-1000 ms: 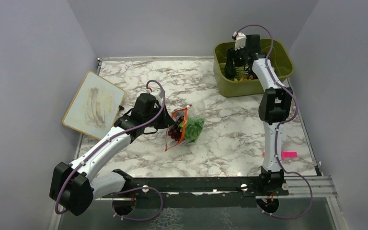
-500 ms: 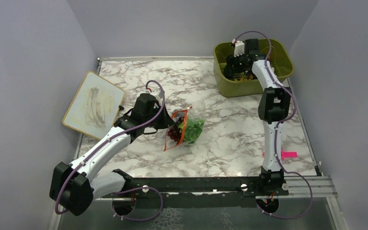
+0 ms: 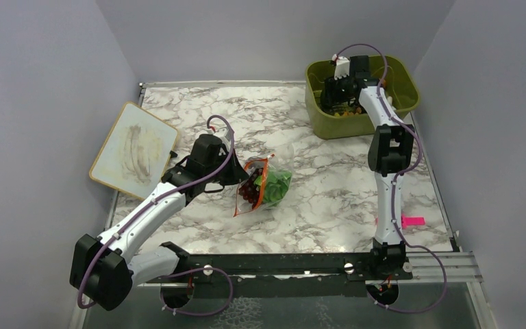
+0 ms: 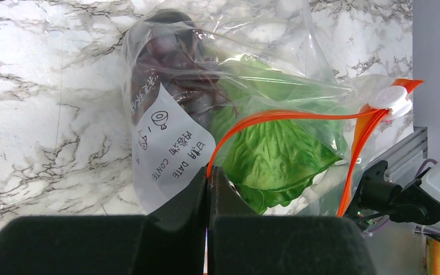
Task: Place the food in the zip-top bag and seal the zipper
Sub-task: Pick up the fake fruit from the bin, then place the fake fruit in the zipper food storage bag.
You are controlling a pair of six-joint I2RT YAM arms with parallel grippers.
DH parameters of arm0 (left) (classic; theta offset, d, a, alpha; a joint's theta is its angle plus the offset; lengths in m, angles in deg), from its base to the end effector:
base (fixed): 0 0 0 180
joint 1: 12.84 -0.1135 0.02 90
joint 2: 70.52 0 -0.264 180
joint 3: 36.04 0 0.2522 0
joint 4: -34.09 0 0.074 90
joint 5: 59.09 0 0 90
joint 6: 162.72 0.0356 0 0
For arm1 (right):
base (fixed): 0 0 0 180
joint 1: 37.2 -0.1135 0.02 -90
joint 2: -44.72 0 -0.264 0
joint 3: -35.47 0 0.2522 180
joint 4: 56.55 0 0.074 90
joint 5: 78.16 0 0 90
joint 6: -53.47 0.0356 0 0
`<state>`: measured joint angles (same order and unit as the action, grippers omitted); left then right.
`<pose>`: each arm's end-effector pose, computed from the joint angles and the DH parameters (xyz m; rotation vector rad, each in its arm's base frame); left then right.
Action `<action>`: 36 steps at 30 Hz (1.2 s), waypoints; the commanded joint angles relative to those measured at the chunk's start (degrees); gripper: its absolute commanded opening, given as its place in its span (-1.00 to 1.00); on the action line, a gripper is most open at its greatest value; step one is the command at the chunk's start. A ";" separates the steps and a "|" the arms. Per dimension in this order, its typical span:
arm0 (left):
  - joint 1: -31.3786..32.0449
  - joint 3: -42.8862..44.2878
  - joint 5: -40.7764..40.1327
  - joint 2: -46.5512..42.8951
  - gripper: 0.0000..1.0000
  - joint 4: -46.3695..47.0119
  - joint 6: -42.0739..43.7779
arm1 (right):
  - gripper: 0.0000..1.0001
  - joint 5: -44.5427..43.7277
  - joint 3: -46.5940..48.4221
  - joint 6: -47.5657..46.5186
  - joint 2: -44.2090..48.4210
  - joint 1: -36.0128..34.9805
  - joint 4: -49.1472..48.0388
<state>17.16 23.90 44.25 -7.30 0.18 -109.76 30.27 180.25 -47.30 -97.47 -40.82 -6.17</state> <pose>0.2032 -0.1268 0.2691 -0.0081 2.3528 -0.8730 0.5511 0.0461 0.2069 -0.4439 2.3321 0.3266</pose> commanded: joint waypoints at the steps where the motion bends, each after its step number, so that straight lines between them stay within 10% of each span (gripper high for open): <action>1: -0.03 1.11 -1.84 -0.82 -1.00 0.17 -0.93 | -0.33 -0.77 -1.03 0.29 2.83 0.38 -4.82; 20: 0.03 2.53 -2.24 -0.80 -1.00 5.72 -1.03 | -0.44 -1.01 -4.05 12.26 15.21 0.37 -6.69; 36: 0.01 6.54 -3.54 -1.41 -1.00 8.65 -0.67 | -0.45 4.86 -31.05 23.41 41.17 -1.38 -9.05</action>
<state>17.16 28.82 41.67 -7.30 5.36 -110.06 32.20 155.34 -27.30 -64.12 -41.10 -12.92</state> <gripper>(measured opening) 0.016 0.515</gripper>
